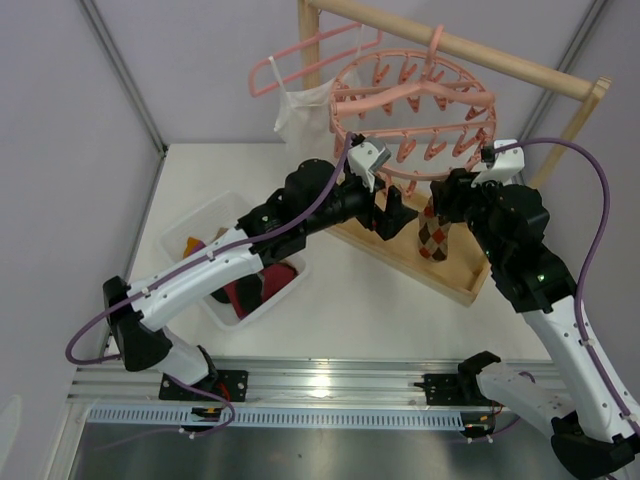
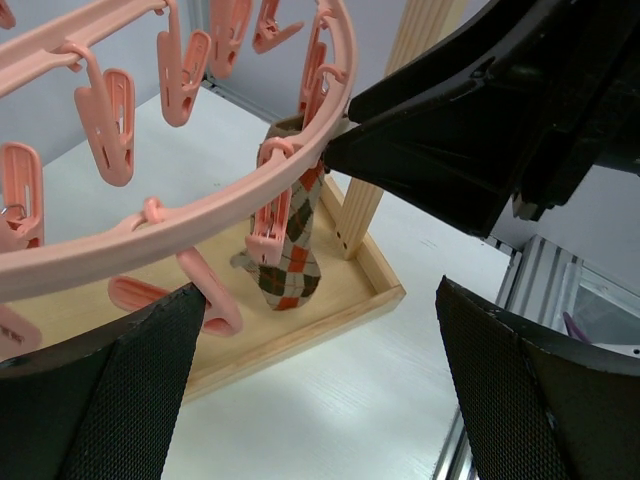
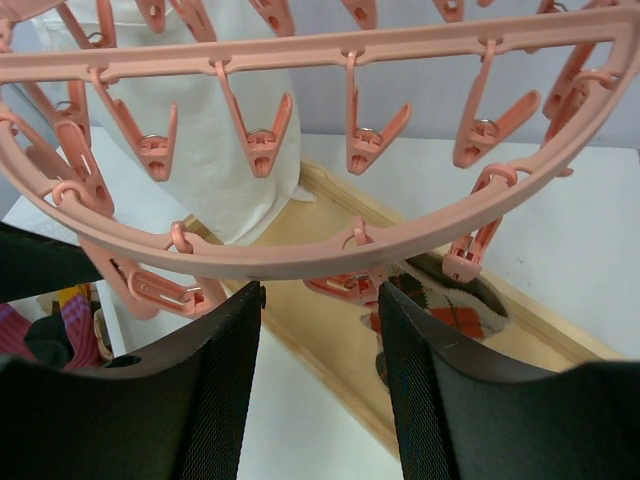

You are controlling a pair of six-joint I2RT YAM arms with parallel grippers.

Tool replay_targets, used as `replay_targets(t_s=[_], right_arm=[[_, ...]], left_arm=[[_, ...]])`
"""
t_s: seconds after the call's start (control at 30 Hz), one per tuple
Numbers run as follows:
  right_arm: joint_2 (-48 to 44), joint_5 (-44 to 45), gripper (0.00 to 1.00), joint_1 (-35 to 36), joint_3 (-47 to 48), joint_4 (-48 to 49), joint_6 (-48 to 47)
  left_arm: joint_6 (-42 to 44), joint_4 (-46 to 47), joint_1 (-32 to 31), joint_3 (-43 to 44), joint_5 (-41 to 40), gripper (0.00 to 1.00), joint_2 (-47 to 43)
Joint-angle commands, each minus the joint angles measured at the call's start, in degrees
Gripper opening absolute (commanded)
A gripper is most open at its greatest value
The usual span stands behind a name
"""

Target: Clip the socks to the hanger

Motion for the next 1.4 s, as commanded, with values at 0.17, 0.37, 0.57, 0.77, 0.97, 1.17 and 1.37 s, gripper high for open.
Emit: replay_targets(t_s=[0.17,0.37,0.57,0.77,0.97,1.17,1.37], right_arm=[[-3.0,-5.4,0.53,-0.3,1.1,-2.0,-0.7],[-4.3,-10.4,0.55,0.2,0.9,-3.2,-2.7],[-4.2,-11.0,0.66,0.4,-0.3,-2.4,-6.0],[-3.6,-7.8,0.77,-0.2,-1.2,-1.9,-7.0],[-2.0,-11.2,0.8,-2.1,-1.8,-0.8,-9.2],[-1.3,-18.9,0.8,-2.1,-2.1,2.2,-8.6],[0.7,-18.2,0.79,-2.1,-1.4,3.7,-8.6]], left_arm=[[-1.1,1.3,-0.5,-2.7,0.5,1.0,-5.6],[-3.3,1.2,-0.5,-3.8,1.2,1.0,-7.9],[-6.7,-5.9,-0.5,-3.4,-3.1,0.99,-11.1],[-8.0,-15.5,-0.3,-5.4,-10.3,0.99,-17.5],[-7.8,-19.9,3.7,-12.5,-12.9,1.0,-26.8],[-5.1,-21.5,9.8,-21.5,-13.3,1.0,-34.7],[-1.3,-17.9,14.3,-29.6,-12.5,1.0,-39.3]])
